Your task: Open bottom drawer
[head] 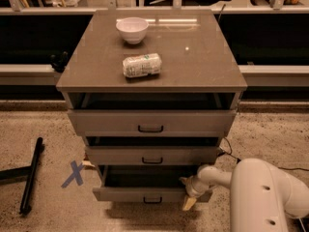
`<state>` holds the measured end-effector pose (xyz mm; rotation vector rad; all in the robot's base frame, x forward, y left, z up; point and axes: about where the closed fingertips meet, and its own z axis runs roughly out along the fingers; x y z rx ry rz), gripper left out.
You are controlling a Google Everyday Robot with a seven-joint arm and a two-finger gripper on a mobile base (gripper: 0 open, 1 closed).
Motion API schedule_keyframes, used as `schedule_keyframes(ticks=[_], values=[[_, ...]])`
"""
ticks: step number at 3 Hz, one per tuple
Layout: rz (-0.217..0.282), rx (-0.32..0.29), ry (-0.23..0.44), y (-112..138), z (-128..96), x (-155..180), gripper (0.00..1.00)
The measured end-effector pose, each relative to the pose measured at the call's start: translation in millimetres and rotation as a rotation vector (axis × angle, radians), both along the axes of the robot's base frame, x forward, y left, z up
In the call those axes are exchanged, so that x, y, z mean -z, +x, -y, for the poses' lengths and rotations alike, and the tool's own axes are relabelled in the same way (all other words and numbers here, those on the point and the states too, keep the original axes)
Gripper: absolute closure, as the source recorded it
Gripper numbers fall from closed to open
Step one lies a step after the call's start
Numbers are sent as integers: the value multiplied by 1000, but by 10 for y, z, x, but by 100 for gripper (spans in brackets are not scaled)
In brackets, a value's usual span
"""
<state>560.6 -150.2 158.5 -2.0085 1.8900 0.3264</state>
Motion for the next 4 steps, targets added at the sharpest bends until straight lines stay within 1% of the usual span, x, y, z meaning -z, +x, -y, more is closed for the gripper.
schedule_keyframes(ticks=[1,2,3,4], values=[[-36,16,-38,23,244,219,49],[-48,28,-71,-80,304,181,72],[-40,29,-100,-132,324,85,100],[-40,29,-100,-133,324,85,100]])
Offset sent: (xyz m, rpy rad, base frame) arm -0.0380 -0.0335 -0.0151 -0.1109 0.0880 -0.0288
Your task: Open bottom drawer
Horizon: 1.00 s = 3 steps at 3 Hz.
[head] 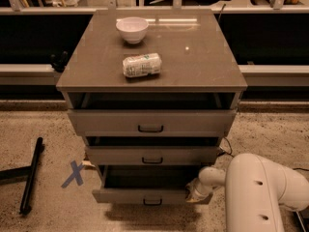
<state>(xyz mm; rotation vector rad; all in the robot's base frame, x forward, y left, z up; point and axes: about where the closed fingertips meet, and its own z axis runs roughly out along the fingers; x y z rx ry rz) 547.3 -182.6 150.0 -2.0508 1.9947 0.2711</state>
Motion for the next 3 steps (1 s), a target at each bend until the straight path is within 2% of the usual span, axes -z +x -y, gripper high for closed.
schedule_keyframes(ticks=[1,3], values=[[-4,-2,1,-18,-13,17,82],[-8,-3,3,-45,-28,38,35]])
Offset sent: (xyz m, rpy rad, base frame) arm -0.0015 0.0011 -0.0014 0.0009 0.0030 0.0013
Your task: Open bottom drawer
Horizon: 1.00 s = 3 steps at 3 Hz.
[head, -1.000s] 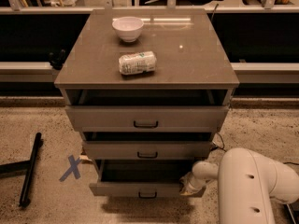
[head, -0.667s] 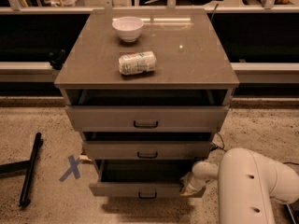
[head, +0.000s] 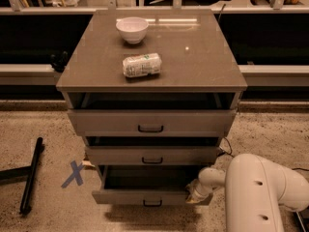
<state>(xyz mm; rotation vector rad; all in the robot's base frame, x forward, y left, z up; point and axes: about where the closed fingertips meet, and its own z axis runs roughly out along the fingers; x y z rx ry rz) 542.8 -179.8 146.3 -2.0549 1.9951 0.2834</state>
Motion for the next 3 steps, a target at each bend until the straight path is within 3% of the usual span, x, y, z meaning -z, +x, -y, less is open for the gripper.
schedule_keyframes(ticks=[1,2,3], values=[[-4,-1,1,-19,-11,17,12],[-9,-7,2,-52,-35,27,0],[-15,-16,2,-93,-67,22,0]])
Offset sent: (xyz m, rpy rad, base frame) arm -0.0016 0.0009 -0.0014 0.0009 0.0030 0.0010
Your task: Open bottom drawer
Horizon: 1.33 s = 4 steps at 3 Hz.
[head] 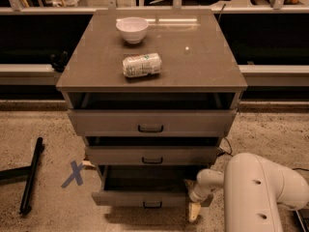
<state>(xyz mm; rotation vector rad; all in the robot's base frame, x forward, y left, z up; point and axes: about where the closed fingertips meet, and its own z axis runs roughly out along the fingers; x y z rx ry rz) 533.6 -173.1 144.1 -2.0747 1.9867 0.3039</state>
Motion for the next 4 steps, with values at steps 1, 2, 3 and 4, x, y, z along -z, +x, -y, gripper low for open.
schedule_keyframes(ticks=[1,2,3,4], values=[[-23,-19,3,-174,-100,-35,0],[-43,-22,0,-382,-184,-85,18],[-53,-21,-7,-495,-179,-79,41],[-53,-21,-7,-495,-179,-105,65]])
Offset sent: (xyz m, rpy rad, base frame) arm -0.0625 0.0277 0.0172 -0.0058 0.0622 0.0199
